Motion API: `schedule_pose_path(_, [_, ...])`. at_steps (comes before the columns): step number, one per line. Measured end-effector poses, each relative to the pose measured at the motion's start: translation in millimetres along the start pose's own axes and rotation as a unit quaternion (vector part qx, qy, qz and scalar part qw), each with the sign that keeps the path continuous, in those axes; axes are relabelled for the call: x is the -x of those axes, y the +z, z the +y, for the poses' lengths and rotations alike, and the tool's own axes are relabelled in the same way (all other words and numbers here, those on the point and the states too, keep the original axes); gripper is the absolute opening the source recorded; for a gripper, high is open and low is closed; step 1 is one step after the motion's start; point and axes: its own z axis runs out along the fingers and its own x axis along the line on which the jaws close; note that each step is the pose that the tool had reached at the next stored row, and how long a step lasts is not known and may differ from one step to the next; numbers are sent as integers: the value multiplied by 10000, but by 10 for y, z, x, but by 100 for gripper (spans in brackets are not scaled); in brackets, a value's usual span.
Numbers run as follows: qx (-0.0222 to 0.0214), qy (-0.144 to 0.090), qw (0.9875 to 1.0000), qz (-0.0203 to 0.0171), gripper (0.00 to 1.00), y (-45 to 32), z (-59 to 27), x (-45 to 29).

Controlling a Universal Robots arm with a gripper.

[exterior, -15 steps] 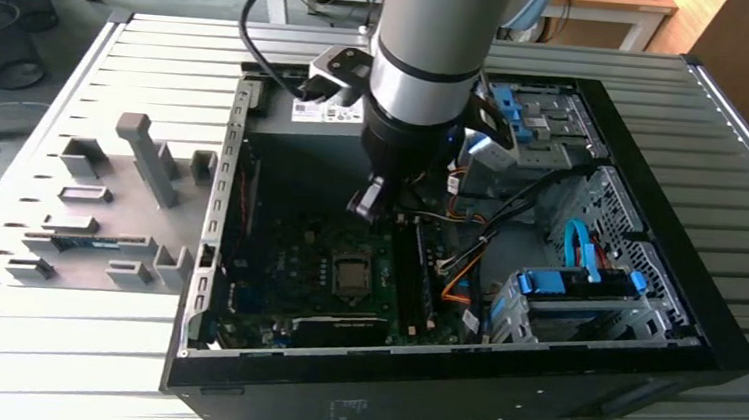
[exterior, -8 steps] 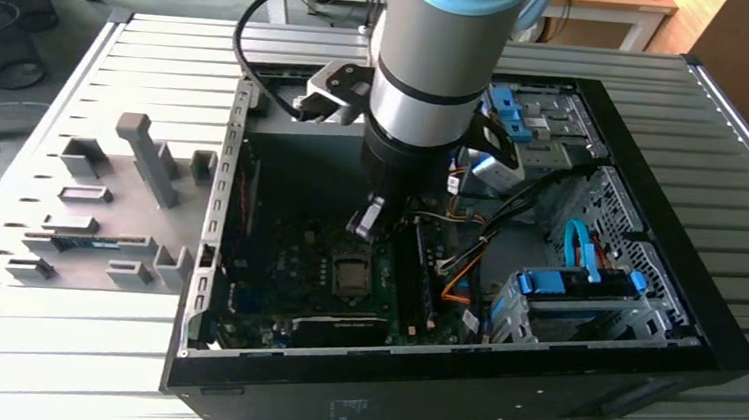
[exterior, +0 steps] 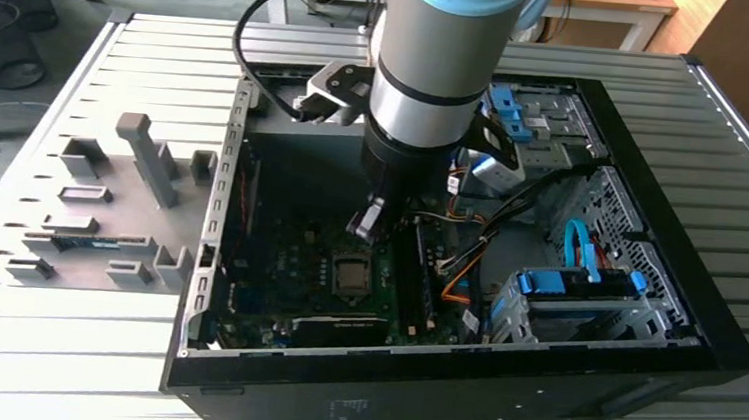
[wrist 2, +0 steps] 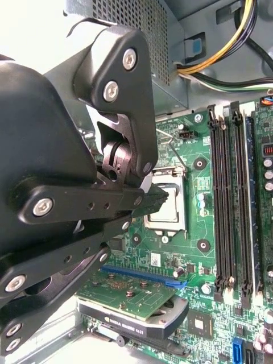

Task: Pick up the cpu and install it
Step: 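Install the first cpu locking lever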

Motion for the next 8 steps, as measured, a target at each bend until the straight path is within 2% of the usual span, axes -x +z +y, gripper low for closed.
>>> schedule_pose_path(8, [1,-1,10000,0,10,-2,-20,6])
